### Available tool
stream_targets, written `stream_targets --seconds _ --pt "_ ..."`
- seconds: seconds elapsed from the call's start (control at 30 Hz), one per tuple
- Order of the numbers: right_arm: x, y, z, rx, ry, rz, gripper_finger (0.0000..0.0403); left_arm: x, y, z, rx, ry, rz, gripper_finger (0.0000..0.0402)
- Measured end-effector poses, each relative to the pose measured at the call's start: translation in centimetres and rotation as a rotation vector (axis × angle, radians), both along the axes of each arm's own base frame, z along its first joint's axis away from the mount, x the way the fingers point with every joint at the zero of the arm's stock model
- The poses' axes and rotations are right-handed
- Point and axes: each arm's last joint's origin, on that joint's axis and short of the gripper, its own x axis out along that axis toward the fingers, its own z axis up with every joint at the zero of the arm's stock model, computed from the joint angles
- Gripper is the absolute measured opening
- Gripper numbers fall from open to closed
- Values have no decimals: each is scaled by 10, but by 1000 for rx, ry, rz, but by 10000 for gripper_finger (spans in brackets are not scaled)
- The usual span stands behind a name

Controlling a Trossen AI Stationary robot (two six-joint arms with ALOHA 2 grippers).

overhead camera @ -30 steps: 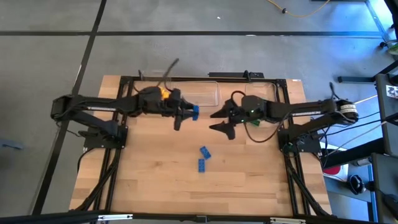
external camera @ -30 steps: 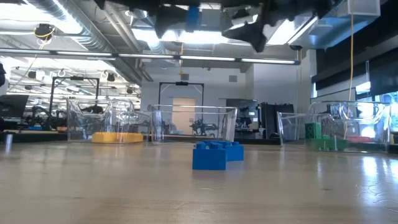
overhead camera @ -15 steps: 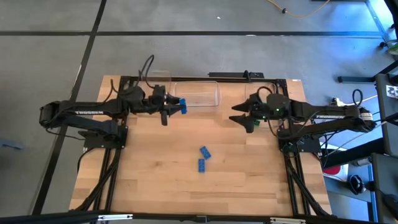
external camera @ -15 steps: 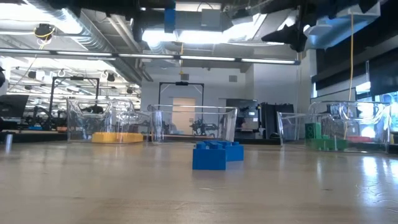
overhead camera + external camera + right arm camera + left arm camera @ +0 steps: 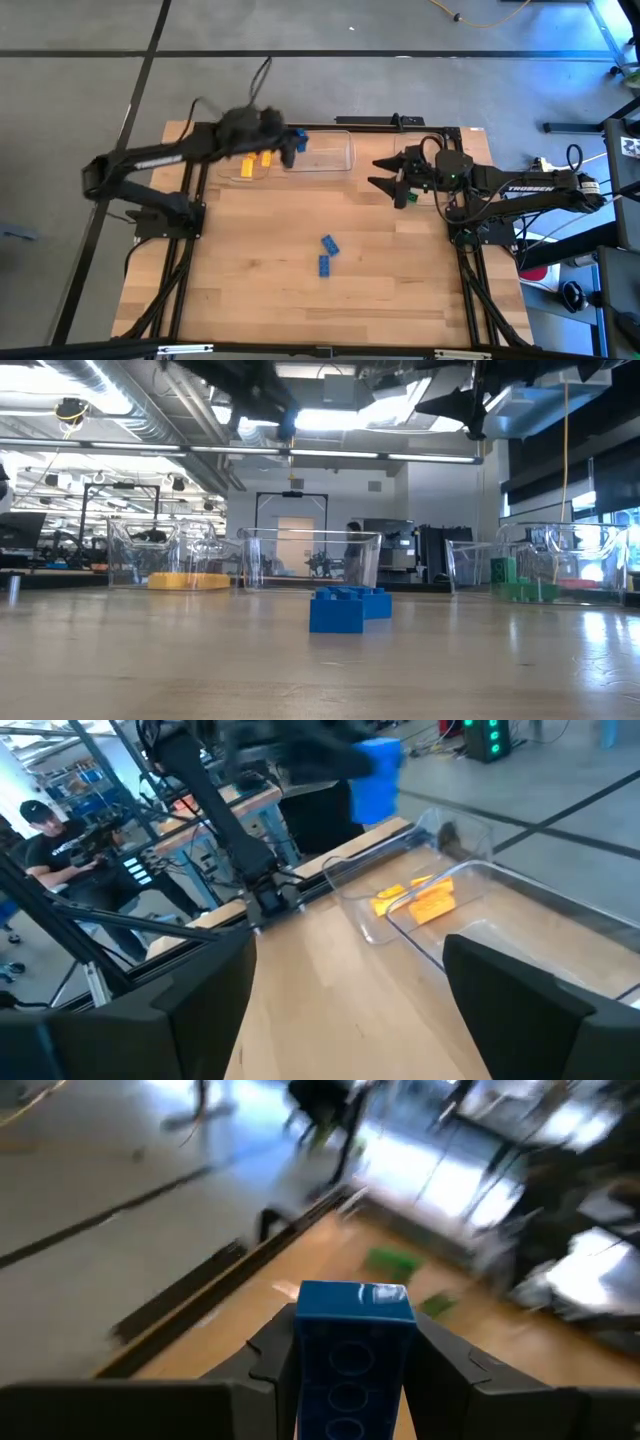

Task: Sort & place blocks by color
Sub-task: Put the bottom right blue game piece into the center transparent bin

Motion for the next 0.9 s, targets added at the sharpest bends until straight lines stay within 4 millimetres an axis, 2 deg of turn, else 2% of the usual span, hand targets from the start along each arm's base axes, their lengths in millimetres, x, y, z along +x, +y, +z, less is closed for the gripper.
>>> stream_targets --seconds 0.07,0.2,0.33,0.47,0.63,0.77,0.9 --pt "0 0 0 -4 2 -1 323 13 24 -1 -46 126 31 120" --pt "0 0 -1 2 13 -2 323 42 68 -17 -157 315 74 120" --pt "0 0 -2 15 19 -5 323 71 97 -53 -336 407 144 120" --pt "0 0 -2 15 20 -5 323 94 104 -92 -471 448 212 120" --pt "0 0 -2 14 20 -5 323 113 96 -138 -580 516 353 120" --pt "0 -1 -2 12 21 -23 323 120 91 -151 -598 502 466 120" --pt "-1 -1 -2 12 20 -32 323 120 91 -154 -572 495 550 120"
